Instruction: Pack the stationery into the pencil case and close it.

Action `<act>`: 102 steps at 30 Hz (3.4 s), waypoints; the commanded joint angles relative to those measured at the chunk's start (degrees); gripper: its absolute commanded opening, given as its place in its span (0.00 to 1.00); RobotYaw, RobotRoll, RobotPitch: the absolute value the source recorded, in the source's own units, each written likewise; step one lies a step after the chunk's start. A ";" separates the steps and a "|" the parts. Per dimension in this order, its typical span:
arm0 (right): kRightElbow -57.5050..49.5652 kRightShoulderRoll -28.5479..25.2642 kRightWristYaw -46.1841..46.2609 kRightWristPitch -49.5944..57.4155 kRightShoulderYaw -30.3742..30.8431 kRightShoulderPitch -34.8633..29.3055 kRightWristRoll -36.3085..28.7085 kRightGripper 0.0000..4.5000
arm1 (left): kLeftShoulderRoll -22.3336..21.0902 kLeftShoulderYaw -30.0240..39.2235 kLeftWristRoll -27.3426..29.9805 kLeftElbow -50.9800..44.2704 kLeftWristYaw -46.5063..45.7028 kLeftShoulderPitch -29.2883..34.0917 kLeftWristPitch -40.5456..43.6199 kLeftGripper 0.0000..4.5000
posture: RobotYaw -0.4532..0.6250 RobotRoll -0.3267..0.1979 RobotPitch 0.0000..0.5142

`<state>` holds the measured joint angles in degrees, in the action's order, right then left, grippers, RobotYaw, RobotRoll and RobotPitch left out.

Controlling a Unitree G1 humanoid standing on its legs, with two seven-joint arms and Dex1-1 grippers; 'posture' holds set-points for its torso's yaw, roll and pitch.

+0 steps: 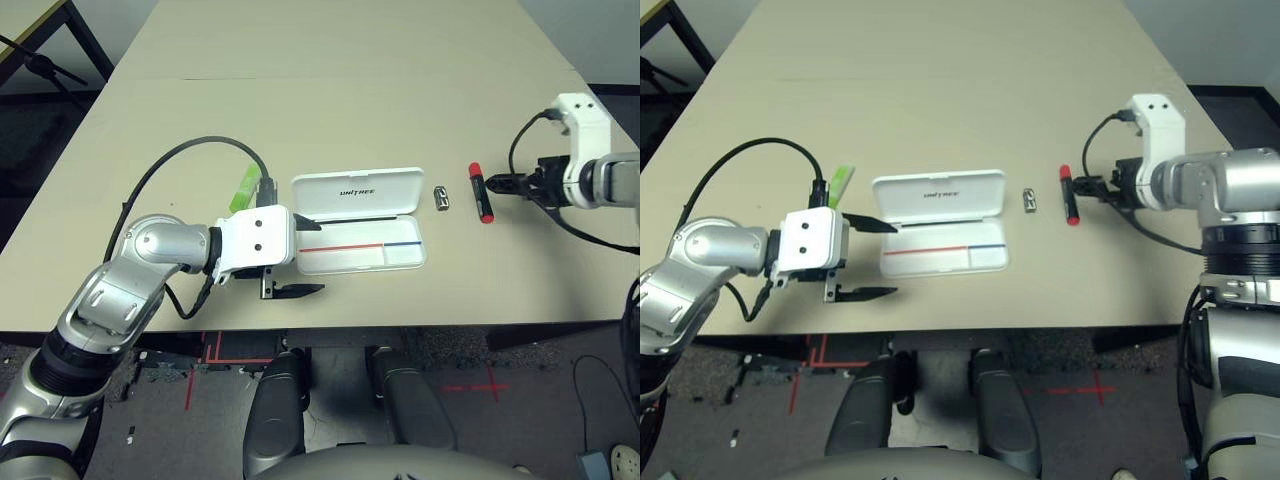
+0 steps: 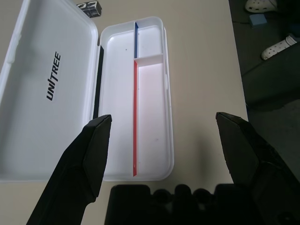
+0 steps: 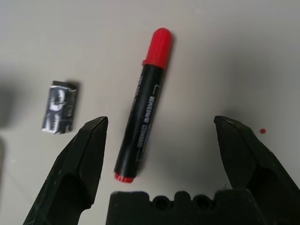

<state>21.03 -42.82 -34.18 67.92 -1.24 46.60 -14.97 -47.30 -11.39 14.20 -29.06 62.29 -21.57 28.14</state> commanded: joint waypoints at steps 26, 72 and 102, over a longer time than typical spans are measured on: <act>12.45 4.55 -3.70 -9.08 4.61 2.70 6.49 0.19 | -1.28 -0.82 0.24 -2.72 -0.86 0.45 1.45 1.00 | 0.48 0.62 0.36; -25.45 -16.99 -58.07 -44.82 15.31 -5.84 -0.10 0.11 | -4.52 -2.47 -1.34 1.23 4.91 -2.34 -1.52 1.00 | 0.43 0.62 0.37; -15.45 8.27 -44.86 -50.51 26.35 0.83 15.20 0.11 | -4.66 -2.10 -1.25 -2.20 1.04 -0.53 2.10 1.00 | 0.51 0.62 0.36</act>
<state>5.16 -34.84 -79.45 18.04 24.21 48.21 -0.04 -51.36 -13.54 13.17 -29.79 63.65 -22.89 29.73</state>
